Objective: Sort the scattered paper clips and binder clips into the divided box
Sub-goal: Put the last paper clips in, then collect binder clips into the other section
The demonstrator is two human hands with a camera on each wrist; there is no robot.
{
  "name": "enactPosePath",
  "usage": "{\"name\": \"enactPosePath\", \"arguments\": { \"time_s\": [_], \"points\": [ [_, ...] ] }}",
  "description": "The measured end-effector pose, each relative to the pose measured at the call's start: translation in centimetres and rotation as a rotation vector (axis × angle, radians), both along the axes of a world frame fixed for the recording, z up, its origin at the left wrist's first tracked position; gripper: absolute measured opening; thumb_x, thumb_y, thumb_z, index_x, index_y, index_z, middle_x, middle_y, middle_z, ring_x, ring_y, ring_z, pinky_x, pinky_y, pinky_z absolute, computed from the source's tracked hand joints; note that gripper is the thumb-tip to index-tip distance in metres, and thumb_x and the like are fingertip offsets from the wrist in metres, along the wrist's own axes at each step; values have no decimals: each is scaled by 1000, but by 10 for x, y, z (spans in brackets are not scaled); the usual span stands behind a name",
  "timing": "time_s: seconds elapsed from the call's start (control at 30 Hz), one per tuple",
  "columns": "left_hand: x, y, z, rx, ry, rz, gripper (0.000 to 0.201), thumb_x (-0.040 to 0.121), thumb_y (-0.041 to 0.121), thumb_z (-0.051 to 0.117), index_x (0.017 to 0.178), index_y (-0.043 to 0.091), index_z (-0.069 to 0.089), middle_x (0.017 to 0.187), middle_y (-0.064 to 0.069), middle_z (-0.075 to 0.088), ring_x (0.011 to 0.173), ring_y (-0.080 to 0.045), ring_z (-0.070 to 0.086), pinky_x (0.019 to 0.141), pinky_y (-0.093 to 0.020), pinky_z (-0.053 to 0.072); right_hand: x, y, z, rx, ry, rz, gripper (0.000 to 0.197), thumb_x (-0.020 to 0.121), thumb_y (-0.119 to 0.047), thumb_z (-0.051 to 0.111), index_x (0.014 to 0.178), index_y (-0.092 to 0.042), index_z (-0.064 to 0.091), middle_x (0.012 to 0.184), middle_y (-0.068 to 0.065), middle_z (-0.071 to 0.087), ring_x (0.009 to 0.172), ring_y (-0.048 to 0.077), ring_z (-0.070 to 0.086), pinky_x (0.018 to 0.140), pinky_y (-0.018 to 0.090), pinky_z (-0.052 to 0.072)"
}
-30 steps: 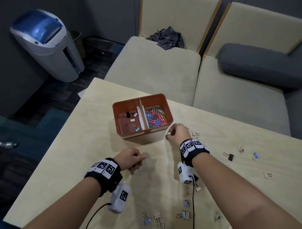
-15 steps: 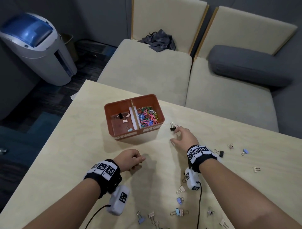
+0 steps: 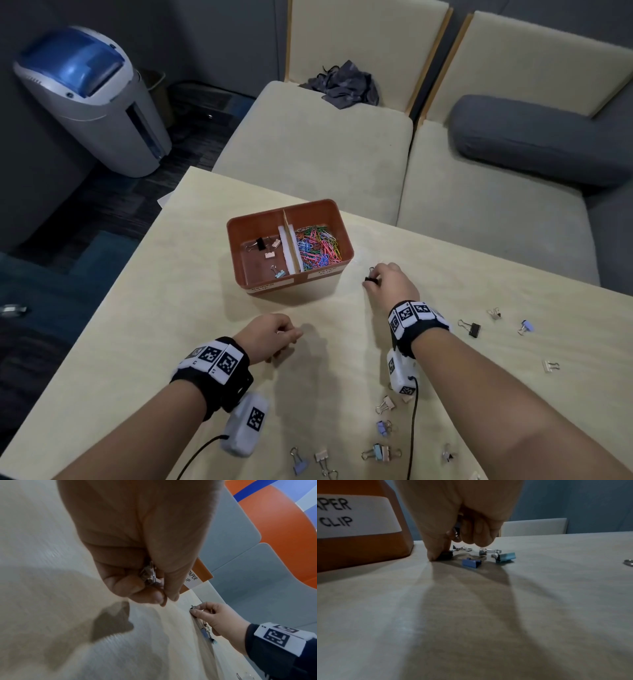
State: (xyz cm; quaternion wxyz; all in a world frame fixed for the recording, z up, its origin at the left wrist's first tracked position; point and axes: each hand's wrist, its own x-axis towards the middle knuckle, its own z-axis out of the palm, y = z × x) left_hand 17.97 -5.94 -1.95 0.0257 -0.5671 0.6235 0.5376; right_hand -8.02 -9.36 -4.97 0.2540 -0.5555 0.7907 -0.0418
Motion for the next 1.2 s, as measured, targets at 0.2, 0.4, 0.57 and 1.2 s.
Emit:
{"name": "enactPosePath", "arguments": {
  "time_s": [0.2, 0.4, 0.57, 1.2],
  "points": [
    [6, 3, 25, -68, -26, -97, 22, 95, 34, 52, 81, 17, 55, 61, 1, 51, 43, -9, 44, 39, -14, 34, 10, 20, 12, -80, -191, -64, 17, 85, -32, 59, 92, -21, 49, 96, 0, 54, 81, 20, 54, 71, 30, 41],
    [22, -27, 74, -365, 32, 10, 12, 97, 17, 42, 89, 14, 50, 82, -4, 61, 75, -23, 55, 63, -28, 42, 33, 22, 57, -308, -411, -79, 14, 85, -20, 58, 86, -15, 45, 75, -4, 51, 67, 14, 49, 65, 27, 39],
    [34, -71, 90, -399, -23, 175, 7, 92, 10, 46, 98, 12, 50, 84, -9, 63, 59, -22, 61, 51, -29, 49, 82, -3, 98, -320, -505, 147, 14, 88, -20, 56, 86, -17, 43, 70, -5, 46, 57, 8, 42, 54, 14, 35],
    [37, 30, 55, -325, 15, -99, 14, 90, 23, 59, 103, 19, 56, 87, 0, 62, 68, -16, 59, 53, -20, 49, 47, 100, 70, -6, -186, 341, 21, 87, -25, 59, 107, -25, 54, 107, -6, 52, 70, 1, 46, 76, 27, 42]
  ]
}}
